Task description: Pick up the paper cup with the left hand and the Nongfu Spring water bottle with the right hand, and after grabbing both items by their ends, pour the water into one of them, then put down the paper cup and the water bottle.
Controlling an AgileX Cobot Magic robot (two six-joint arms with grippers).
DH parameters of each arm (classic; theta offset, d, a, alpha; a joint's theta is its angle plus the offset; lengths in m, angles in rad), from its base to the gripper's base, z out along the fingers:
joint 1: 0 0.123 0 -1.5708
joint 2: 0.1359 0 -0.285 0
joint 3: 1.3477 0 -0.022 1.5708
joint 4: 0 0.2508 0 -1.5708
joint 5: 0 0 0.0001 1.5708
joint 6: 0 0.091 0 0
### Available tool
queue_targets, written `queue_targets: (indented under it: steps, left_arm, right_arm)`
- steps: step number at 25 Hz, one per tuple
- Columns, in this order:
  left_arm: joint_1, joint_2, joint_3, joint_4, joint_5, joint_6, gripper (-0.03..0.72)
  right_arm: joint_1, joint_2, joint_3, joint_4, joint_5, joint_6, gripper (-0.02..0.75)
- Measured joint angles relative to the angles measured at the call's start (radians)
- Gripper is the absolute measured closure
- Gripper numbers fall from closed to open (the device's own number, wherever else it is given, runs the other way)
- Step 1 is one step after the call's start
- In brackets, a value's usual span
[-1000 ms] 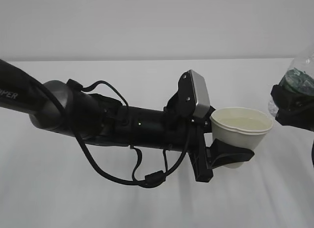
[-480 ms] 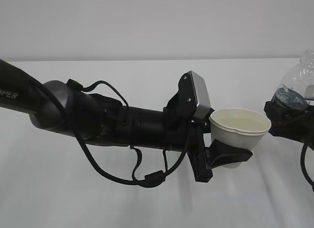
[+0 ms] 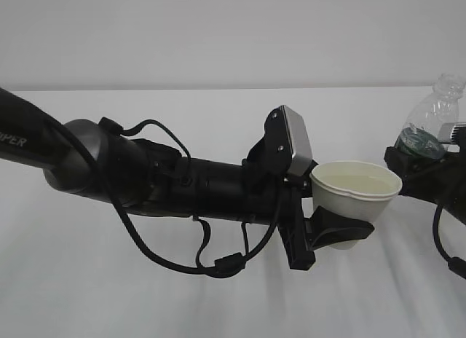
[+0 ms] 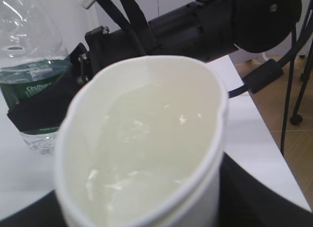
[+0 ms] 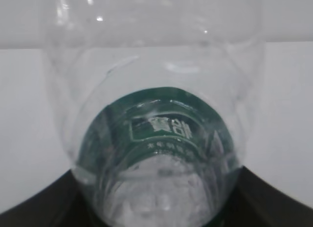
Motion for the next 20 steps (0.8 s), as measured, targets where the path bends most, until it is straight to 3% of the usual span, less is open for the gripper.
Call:
queue_targets:
  steps: [20]
  left_arm:
    - [0.000,0.000,0.000,0.000,0.000,0.000,0.274]
  right_arm:
    - [0.000,0.093,-0.119,0.002,-0.005,-0.006,0.291]
